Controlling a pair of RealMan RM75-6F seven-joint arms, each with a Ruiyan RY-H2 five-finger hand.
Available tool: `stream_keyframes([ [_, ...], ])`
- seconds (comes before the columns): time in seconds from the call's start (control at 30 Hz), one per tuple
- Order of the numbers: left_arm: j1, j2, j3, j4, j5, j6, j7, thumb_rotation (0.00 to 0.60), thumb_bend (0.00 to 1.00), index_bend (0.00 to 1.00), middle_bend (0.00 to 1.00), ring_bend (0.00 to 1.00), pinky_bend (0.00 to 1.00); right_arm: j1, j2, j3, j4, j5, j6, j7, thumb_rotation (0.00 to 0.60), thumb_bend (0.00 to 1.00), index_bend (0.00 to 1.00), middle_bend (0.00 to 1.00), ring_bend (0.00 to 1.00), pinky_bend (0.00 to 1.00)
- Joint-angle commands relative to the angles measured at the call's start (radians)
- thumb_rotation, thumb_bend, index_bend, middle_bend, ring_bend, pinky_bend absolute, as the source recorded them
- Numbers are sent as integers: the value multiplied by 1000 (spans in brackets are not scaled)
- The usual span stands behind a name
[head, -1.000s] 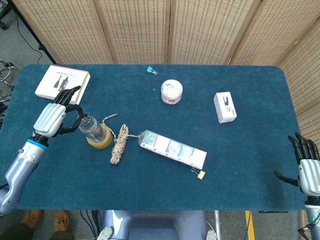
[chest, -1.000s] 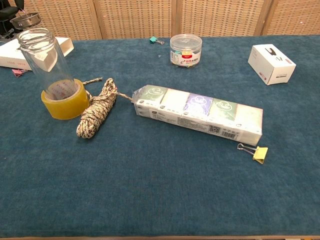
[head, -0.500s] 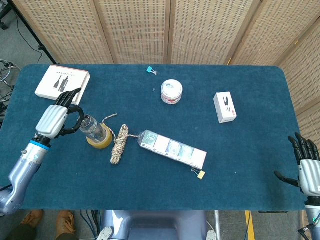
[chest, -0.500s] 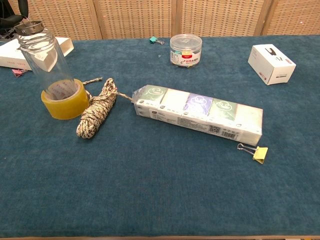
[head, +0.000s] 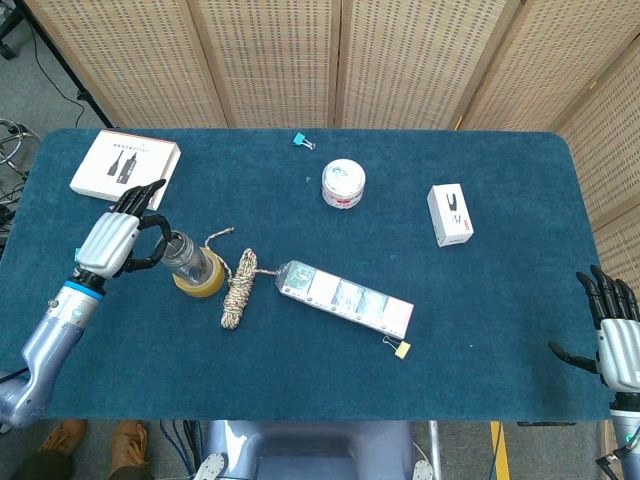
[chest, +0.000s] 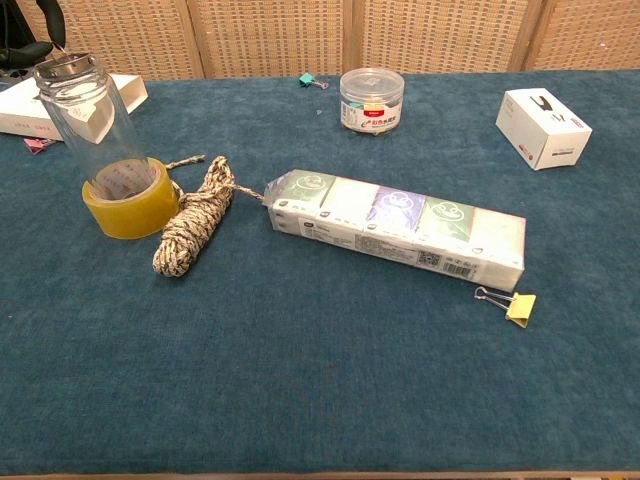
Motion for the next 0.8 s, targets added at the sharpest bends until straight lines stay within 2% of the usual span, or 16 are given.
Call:
stream_keyframes([
  [0.03,0,1,3,1,2,-2,-4,600,492,463,0,0,0,0,0,0,0,-1,1,0,600,0,0,0,0,0],
  [0.47,17,26,3,-17,24,41,-20,600,492,379,0,0,0,-1,3,0,-4,-4,6,3,600,0,0,0,0,0],
  [0.57,38,43,5,-28,28,74,-13,600,491,273,0,0,0,0,3,-1,-5,-7,5,1,600,0,0,0,0,0],
  [0.7,117,93,43,-65,24,147,42,600,488,114,0,0,0,0,10,-11,-18,-17,0,-9,600,0,0,0,0,0],
  [0.8,180,114,74,-89,16,200,68,600,430,11,0,0,0,-1,26,-21,-34,-15,-17,-43,600,0,0,0,0,0],
])
